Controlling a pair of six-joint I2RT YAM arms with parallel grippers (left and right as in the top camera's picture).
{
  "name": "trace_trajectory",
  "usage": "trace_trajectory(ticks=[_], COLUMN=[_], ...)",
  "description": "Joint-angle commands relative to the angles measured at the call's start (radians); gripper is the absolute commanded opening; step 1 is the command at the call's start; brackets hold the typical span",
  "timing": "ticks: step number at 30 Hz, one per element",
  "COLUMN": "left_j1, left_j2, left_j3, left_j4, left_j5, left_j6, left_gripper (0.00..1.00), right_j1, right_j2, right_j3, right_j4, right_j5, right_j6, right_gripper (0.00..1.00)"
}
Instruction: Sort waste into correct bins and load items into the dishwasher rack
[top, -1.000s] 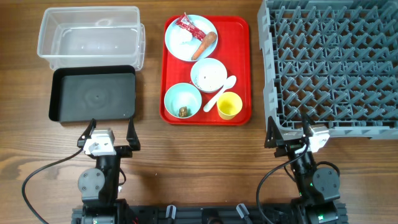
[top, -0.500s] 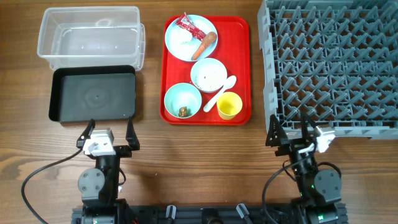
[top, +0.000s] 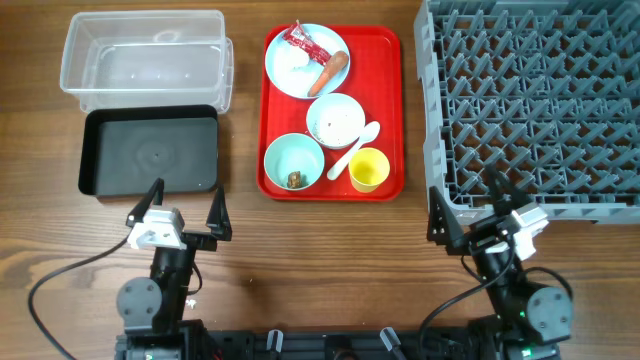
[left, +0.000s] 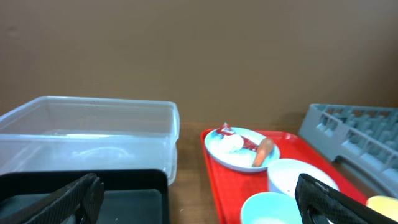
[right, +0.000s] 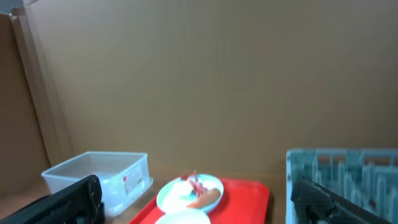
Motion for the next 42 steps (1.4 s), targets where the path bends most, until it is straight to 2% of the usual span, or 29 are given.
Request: trace_trajectory(ticks=[1, 8, 12, 18, 20, 24, 26, 32, 38, 42], left_j1=[0.001, 0.001, 0.001, -0.029, -0.062, -0.136, -0.167, -0.224, -0.248, -0.259], left_j2=[0.135, 0.511, 0.750, 1.170, 1.329, 1.588, 1.687, 1.832, 1.955, 2.066], left_j3=[0.155, 0.442, 0.678, 1.191, 1.413, 1.799, 1.926, 1.966, 1.966, 1.966], left_j4=[-0.017, -0.063, -0.185, -0.560, -0.709, -0.949, -0.995, -0.986, -0.916, -0.838], left_j5=[0.032, 0.064, 0.109, 0.157, 0.155, 0.107, 0.105, 0.109, 0.113, 0.043], left_j6=[-0.028, -0.029, -0.029, -0.028, -0.027, -0.024, -0.025, -0.025, -0.029, -0.132], left_gripper=[1.00, 1.00, 1.00, 1.00, 1.00, 1.00, 1.00, 1.00, 1.00, 0.96], right_j1=[0.004, 0.004, 0.004, 0.004, 0.004, 0.004, 0.004, 0.004, 0.004, 0.004], right_j2=[0.167, 0.504, 0.658, 0.867, 0.927, 1.007, 1.028, 1.059, 1.062, 1.062], right_j3=[0.143, 0.439, 0.623, 0.888, 0.960, 1.036, 1.037, 1.037, 1.037, 1.037], right_j4=[0.004, -0.129, -0.295, -0.578, -0.673, -0.797, -0.812, -0.848, -0.850, -0.868], right_j5=[-0.033, -0.058, -0.063, -0.066, -0.074, -0.087, -0.088, -0.088, -0.077, -0.027], right_j6=[-0.050, -0.059, -0.058, -0.063, -0.096, -0.171, -0.170, -0.106, -0.103, -0.090], right_gripper=[1.00, 1.00, 1.00, 1.00, 1.00, 1.00, 1.00, 1.00, 1.00, 1.00])
